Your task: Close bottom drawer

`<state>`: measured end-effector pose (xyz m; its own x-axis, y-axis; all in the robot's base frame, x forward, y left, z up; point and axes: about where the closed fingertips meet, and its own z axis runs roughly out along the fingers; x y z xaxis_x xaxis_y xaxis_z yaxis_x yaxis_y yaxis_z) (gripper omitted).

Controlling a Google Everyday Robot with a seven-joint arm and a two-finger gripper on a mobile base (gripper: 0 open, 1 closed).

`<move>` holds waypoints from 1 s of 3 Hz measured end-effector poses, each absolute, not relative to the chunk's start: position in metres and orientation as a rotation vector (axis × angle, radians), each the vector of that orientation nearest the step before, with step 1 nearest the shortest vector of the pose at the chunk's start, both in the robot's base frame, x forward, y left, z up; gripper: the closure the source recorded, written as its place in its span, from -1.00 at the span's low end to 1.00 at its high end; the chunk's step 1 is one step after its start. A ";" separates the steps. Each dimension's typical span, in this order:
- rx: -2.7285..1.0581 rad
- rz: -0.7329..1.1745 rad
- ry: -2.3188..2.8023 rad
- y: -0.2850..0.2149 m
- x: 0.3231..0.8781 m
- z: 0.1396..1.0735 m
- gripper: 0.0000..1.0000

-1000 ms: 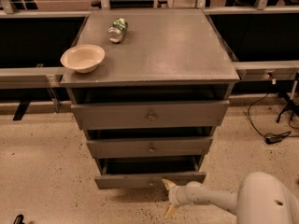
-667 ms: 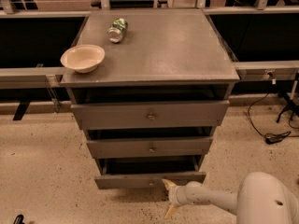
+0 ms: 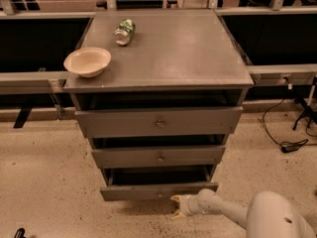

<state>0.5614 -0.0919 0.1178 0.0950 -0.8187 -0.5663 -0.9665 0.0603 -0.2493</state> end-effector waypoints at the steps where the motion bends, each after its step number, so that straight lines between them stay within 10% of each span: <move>1: -1.791 0.274 1.718 -0.097 0.581 0.115 0.30; 2: -1.771 0.238 1.705 -0.098 0.604 0.112 0.75; 3: -1.734 0.220 1.709 -0.100 0.612 0.109 0.71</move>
Offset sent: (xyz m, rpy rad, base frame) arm 0.0764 -0.0141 -0.0065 -0.0061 -0.1346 -0.0359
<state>0.6121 -0.1004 0.1091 0.1223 -0.8184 -0.5615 -0.9338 0.0968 -0.3445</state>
